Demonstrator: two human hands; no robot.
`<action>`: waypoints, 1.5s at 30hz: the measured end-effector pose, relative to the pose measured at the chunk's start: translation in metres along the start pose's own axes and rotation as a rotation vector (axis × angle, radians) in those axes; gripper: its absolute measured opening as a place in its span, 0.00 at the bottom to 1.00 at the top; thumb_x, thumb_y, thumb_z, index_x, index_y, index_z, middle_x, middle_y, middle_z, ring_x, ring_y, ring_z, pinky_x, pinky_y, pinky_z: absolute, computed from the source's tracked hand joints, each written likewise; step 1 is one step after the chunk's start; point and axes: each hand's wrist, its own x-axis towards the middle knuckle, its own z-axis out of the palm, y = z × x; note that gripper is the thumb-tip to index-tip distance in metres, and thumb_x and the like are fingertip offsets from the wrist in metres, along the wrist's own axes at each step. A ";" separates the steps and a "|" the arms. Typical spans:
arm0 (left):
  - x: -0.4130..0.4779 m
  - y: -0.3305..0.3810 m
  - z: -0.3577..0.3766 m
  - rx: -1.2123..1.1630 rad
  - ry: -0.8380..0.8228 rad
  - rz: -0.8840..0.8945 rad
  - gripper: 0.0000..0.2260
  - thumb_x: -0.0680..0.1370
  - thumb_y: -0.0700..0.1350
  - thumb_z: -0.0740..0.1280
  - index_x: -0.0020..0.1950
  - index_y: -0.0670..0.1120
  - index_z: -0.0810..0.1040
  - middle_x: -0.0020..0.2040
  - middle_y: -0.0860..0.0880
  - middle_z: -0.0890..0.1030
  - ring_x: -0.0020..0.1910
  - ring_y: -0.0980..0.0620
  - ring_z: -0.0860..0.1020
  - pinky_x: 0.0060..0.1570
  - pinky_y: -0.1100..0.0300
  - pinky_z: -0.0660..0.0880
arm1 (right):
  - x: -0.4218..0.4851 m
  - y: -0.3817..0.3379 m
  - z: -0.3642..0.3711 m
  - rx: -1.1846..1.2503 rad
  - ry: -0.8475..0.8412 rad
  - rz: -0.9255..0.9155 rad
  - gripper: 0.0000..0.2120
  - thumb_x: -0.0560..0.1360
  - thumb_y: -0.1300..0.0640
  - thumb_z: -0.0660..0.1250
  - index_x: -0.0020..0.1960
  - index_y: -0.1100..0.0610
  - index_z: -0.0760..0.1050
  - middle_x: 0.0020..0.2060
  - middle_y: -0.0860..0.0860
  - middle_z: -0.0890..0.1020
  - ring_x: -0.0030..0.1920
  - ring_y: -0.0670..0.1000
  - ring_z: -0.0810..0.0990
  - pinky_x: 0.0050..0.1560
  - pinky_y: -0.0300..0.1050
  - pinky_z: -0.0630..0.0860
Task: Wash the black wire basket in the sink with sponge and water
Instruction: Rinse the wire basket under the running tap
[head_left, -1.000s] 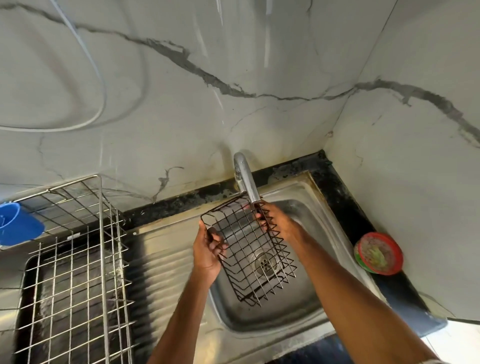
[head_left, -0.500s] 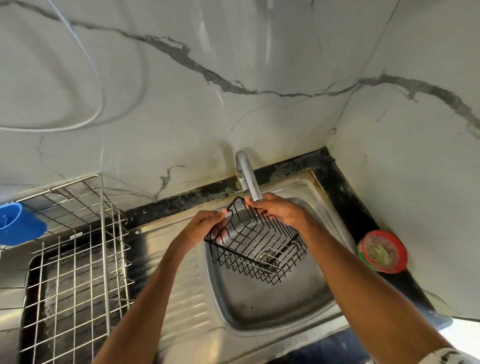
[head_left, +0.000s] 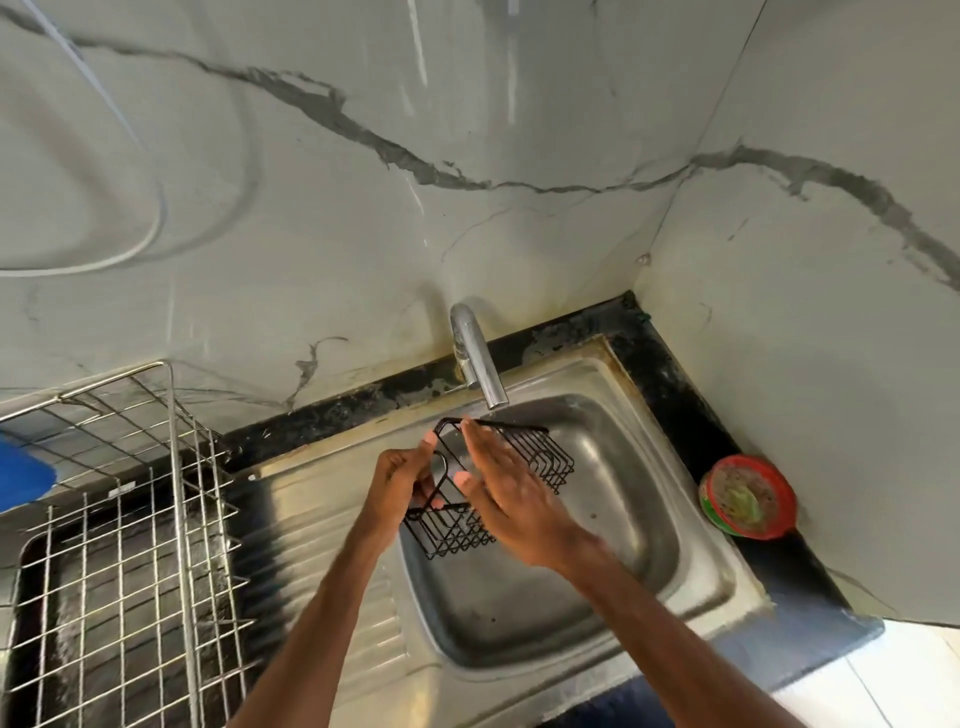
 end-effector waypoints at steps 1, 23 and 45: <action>-0.003 -0.002 0.000 0.009 0.003 0.005 0.27 0.81 0.58 0.64 0.30 0.39 0.76 0.24 0.40 0.77 0.21 0.47 0.79 0.24 0.63 0.70 | 0.001 0.010 0.005 0.048 0.021 -0.017 0.28 0.86 0.43 0.47 0.83 0.50 0.44 0.82 0.45 0.49 0.80 0.41 0.45 0.80 0.46 0.48; -0.005 0.002 0.019 -0.016 0.228 0.028 0.28 0.84 0.53 0.64 0.30 0.36 0.77 0.24 0.40 0.78 0.19 0.52 0.74 0.22 0.63 0.71 | 0.009 0.009 -0.017 -0.037 -0.036 -0.007 0.32 0.85 0.41 0.51 0.83 0.52 0.44 0.82 0.46 0.49 0.80 0.40 0.44 0.79 0.39 0.44; -0.019 -0.001 0.019 0.051 0.247 -0.052 0.26 0.80 0.60 0.65 0.33 0.40 0.73 0.22 0.46 0.77 0.27 0.42 0.80 0.26 0.60 0.73 | 0.043 0.068 -0.021 0.442 -0.257 0.507 0.43 0.71 0.19 0.44 0.80 0.41 0.57 0.81 0.50 0.56 0.80 0.54 0.55 0.77 0.58 0.55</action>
